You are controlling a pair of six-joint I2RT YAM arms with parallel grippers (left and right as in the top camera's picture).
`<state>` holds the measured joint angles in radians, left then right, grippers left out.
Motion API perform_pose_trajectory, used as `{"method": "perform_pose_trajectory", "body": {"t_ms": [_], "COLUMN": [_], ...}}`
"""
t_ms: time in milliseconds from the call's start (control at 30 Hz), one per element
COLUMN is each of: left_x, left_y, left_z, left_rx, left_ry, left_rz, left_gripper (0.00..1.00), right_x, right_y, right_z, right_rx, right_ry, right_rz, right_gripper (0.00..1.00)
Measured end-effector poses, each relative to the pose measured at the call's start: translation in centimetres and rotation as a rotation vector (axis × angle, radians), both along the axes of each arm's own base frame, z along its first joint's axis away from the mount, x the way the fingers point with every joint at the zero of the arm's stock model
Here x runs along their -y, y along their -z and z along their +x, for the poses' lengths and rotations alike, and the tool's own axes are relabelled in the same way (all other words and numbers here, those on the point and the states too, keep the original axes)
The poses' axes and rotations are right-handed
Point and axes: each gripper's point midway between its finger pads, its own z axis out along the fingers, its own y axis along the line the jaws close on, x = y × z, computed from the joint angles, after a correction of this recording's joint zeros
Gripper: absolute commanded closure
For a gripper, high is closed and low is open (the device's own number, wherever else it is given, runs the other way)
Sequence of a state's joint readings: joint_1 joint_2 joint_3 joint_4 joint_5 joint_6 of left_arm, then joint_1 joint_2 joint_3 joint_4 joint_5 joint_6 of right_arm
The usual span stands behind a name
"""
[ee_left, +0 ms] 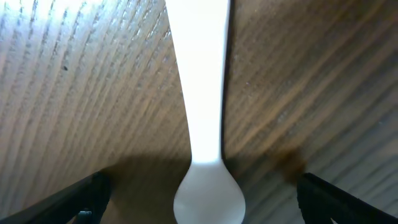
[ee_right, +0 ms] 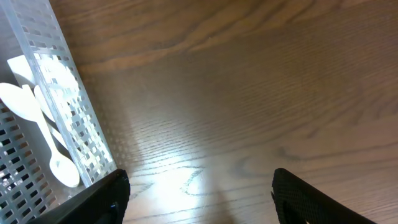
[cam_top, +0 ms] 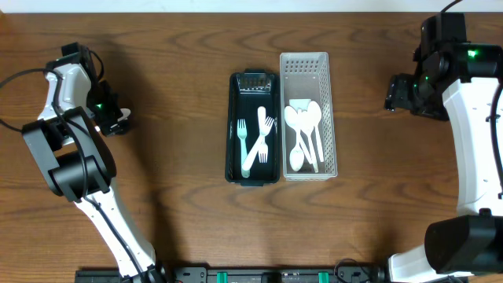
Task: Pack container
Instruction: 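Move the left gripper to the white spoon and grasp it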
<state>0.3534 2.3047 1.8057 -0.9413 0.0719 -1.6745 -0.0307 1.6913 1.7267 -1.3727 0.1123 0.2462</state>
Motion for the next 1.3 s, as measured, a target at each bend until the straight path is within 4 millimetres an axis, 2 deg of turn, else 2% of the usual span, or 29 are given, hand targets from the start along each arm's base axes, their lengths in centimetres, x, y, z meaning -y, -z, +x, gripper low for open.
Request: {"method": "perform_pose_trajectory", "body": {"t_ms": [133,233,400,567,700,1300], "left_x": [-0.1,0.0,0.2,1.0,1.8,2.4], "left_y": [0.0,0.0,0.0,0.0,0.0,0.0], "left_z": [0.2,0.2,0.3,0.6,0.8,0.3], "left_rx": [0.009,0.009,0.009,0.010,0.009,-0.018], "left_ry": [0.000,0.001,0.009,0.029,0.048,0.075], "left_rz": [0.004,0.004,0.004,0.004,0.004,-0.004], "left_gripper": [0.01,0.04,0.26,0.31,0.46,0.46], "right_x": [0.0,0.0,0.0,0.0,0.0,0.0], "right_y": [0.0,0.0,0.0,0.0,0.0,0.0], "right_z": [0.0,0.1,0.1,0.1,0.1,-0.2], "right_rx": [0.002,0.005,0.005,0.005,0.005,-0.007], "right_ry": [0.004,0.006,0.006,0.006,0.006,0.006], "right_rz": [0.001,0.001,0.001,0.001,0.001,0.002], "right_gripper": [0.24,0.24,0.24,0.24,0.24,0.24]}}
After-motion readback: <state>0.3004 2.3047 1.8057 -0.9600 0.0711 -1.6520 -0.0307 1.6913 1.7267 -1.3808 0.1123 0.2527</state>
